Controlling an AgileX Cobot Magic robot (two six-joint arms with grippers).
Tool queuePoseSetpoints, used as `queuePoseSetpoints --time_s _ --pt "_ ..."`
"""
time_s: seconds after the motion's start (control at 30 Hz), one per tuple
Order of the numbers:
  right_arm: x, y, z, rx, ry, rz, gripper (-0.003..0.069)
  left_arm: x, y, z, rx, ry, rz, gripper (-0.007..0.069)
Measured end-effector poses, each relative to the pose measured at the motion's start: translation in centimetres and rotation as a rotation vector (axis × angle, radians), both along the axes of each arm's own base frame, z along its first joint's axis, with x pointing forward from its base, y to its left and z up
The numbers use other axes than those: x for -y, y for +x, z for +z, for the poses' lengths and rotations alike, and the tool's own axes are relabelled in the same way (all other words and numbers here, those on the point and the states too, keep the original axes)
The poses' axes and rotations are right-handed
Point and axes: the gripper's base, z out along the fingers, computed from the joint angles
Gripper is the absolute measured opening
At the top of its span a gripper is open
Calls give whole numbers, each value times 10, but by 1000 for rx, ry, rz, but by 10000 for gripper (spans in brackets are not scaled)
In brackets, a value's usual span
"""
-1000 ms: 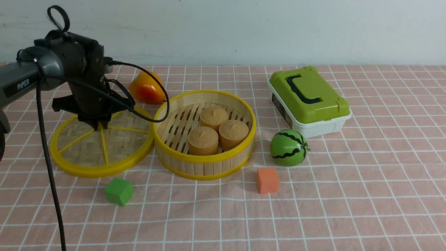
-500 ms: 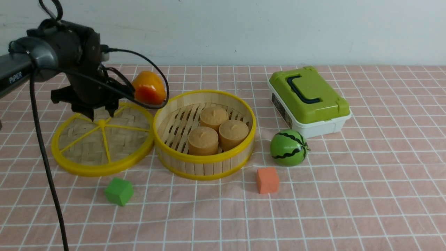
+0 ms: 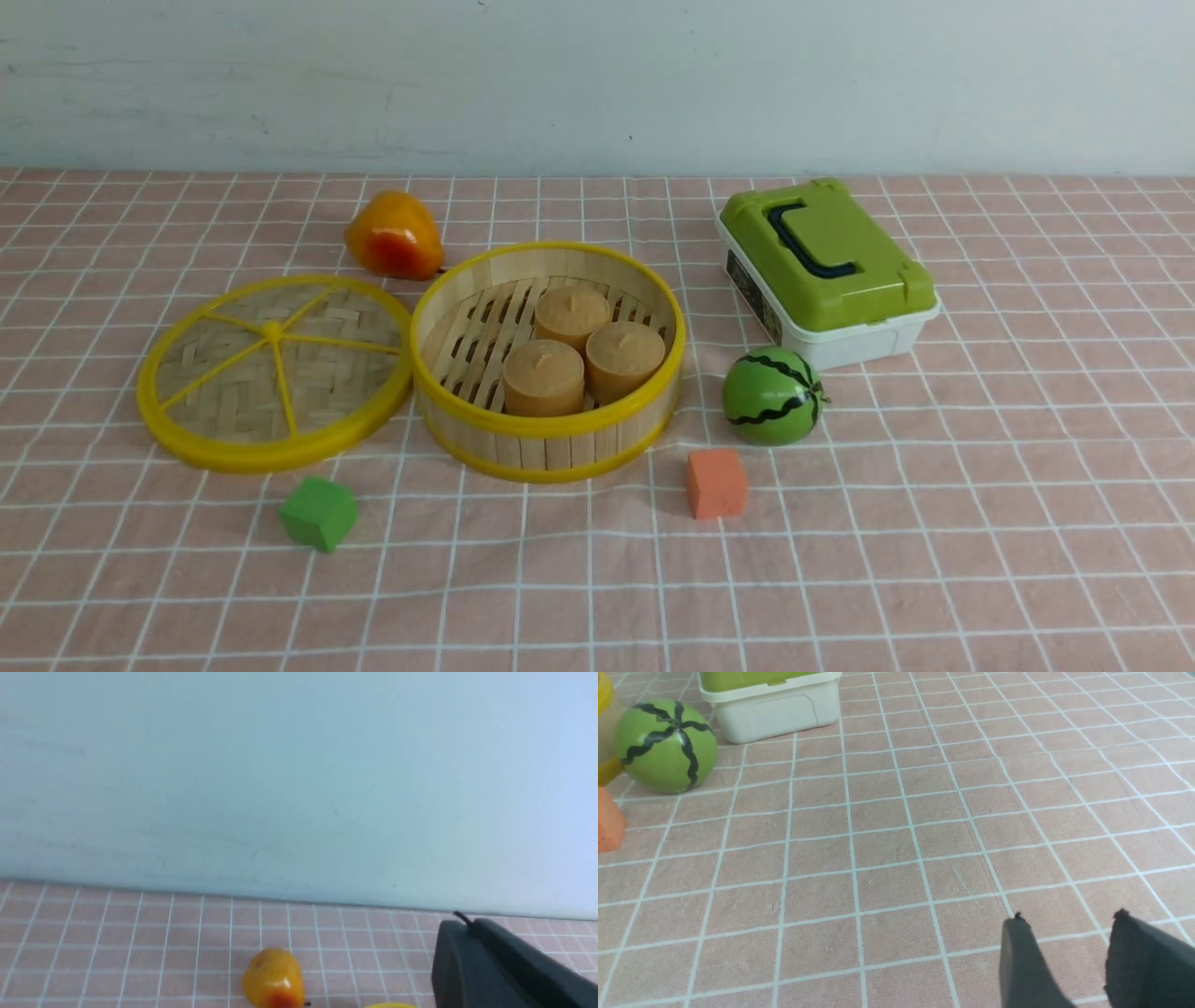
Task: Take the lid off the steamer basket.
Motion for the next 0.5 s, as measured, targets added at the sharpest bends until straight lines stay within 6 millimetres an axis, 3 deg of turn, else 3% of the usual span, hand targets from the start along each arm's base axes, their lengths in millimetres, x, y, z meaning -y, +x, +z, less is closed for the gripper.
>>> queuePoseSetpoints --time_s 0.03,0.07,0.13,0.17,0.27,0.37,0.43,0.5 --pt "0 0 0 0 0 0 242 -1 -25 -1 18 25 -19 -13" --pt "0 0 0 0 0 0 242 -2 -30 2 33 28 -21 -13" --pt "0 0 0 0 0 0 242 -3 -60 -6 48 46 -39 -13" --pt "0 0 0 0 0 0 242 -5 -88 -27 48 49 -50 -13" --pt "0 0 0 0 0 0 242 -7 -120 -75 32 18 -58 -13" --pt "0 0 0 0 0 0 242 -8 -142 -137 -14 -55 -63 -13" --pt "0 0 0 0 0 0 242 -8 -148 -163 -39 -85 -64 -13" --pt "0 0 0 0 0 0 242 -8 -158 -204 -99 -116 -65 -13"
